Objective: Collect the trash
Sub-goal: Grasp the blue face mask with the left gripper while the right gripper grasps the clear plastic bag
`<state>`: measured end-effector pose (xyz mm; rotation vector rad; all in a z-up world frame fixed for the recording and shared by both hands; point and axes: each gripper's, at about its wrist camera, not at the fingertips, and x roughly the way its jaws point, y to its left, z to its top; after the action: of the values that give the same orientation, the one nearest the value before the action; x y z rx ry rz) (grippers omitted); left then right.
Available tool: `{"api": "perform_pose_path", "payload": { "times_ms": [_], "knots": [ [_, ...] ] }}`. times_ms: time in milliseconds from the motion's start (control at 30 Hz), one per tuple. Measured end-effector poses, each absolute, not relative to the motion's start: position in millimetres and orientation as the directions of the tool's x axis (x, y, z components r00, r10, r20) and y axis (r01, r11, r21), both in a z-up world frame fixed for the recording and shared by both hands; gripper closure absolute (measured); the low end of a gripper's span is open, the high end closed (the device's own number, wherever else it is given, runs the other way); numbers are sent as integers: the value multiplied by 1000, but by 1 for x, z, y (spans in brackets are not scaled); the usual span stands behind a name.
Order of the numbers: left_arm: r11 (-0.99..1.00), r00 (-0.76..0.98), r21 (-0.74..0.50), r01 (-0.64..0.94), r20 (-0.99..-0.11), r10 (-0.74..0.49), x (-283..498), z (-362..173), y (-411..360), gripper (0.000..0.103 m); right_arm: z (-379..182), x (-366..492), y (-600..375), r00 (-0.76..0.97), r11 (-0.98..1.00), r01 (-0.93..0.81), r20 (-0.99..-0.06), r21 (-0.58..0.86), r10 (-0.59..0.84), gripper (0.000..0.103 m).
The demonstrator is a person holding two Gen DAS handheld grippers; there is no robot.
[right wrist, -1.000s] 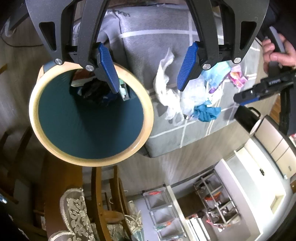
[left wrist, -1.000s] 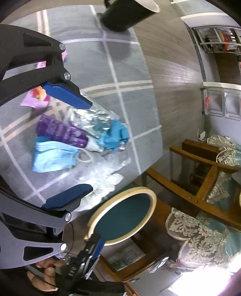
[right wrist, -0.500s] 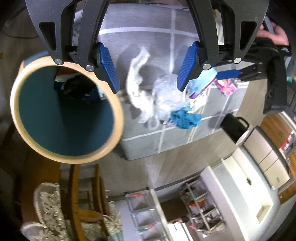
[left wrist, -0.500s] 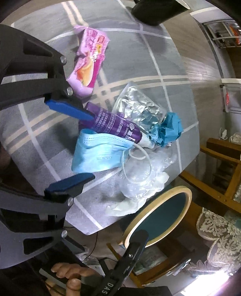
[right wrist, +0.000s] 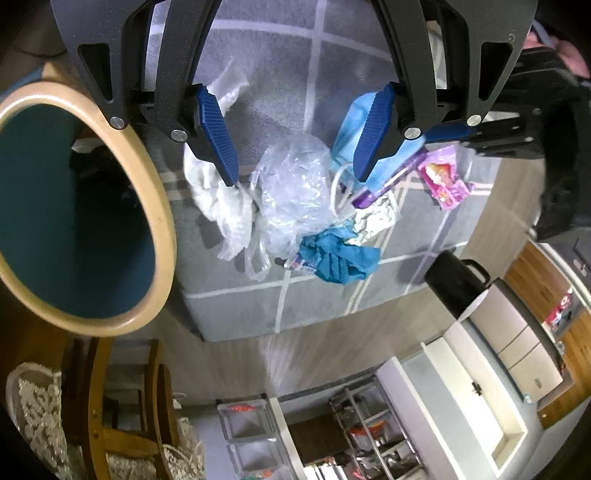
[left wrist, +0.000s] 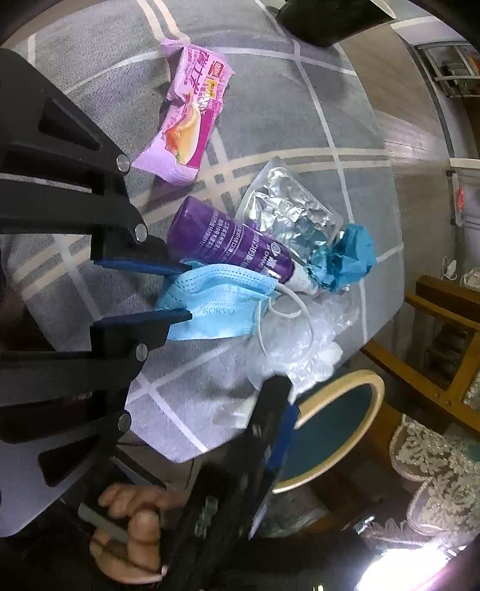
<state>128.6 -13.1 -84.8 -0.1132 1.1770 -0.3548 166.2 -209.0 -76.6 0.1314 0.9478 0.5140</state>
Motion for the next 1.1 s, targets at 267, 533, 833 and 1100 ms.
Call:
{"api": "perform_pose_path", "payload": {
  "times_ms": [267, 533, 833, 1100],
  "knots": [
    [922, 417, -348, 168, -823, -387, 122, -55, 7, 87, -81, 164, -207, 451, 863, -368, -745, 346, 491, 38],
    [912, 495, -380, 153, -769, -404, 113, -24, 27, 87, -87, 169, -194, 447, 861, -403, -754, 310, 481, 57],
    [915, 563, -387, 117, -733, -382, 112, -17, 42, 87, -78, 156, -197, 430, 808, -465, -706, 361, 563, 90],
    [921, 575, -374, 113, -731, -367, 108, -17, 45, 87, -44, 132, -199, 474, 776, -529, -638, 345, 607, 90]
  ]
}}
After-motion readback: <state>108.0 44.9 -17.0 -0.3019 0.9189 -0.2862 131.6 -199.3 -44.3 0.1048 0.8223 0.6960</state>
